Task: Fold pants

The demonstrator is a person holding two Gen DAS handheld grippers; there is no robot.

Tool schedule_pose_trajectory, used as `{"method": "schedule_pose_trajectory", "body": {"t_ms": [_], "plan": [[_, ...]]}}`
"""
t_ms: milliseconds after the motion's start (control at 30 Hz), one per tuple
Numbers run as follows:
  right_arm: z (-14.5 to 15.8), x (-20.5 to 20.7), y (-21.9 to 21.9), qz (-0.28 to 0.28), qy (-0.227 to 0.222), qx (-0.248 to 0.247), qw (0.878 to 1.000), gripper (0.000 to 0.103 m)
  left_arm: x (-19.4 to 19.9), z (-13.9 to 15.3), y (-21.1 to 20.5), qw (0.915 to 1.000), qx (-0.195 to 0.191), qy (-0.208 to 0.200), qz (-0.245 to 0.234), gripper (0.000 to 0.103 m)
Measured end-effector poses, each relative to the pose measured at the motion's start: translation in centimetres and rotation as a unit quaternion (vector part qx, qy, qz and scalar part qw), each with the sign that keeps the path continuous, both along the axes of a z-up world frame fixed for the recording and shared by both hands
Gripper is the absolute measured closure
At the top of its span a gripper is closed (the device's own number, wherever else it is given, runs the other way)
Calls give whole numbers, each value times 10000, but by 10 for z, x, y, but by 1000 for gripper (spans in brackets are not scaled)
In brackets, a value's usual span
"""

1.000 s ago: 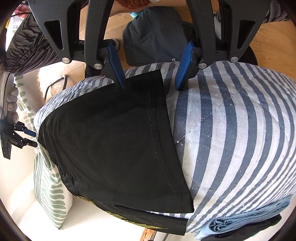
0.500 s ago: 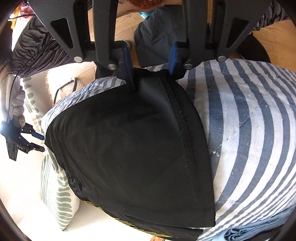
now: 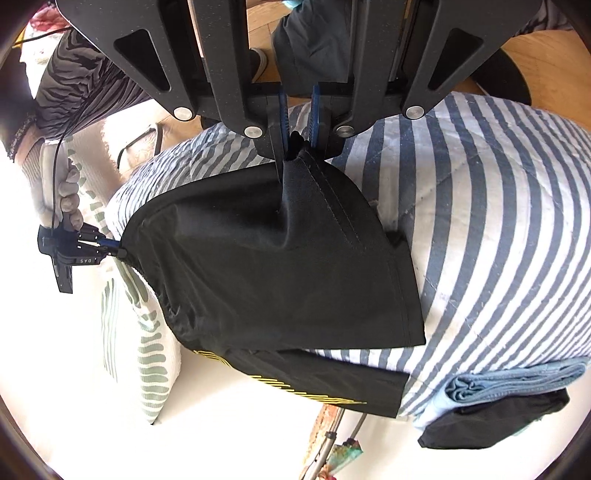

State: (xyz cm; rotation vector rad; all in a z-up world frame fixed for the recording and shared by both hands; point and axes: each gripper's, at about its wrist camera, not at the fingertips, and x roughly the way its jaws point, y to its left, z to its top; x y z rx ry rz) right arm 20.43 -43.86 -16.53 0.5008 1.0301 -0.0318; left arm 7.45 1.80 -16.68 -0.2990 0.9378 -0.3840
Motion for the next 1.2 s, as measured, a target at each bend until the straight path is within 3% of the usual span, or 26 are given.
{"method": "schedule_pose_trajectory", "body": {"t_ms": [267,500,867,1200], "plan": [[22,-7,10,67,-432,-151,9989,95,-9,25,9,9994,-128,-302,95,97],[55,2,17,51,-961,-322,9948,96,13,59,6,9980,-188,-586,138,97],[97,59,36,75,-1478,-457,9879,96,90,96,12,9945,167,-1020,198,97],[107,141,52,142,-1452,-700,9868,98,177,80,20,9960,399,-756,261,97]]}}
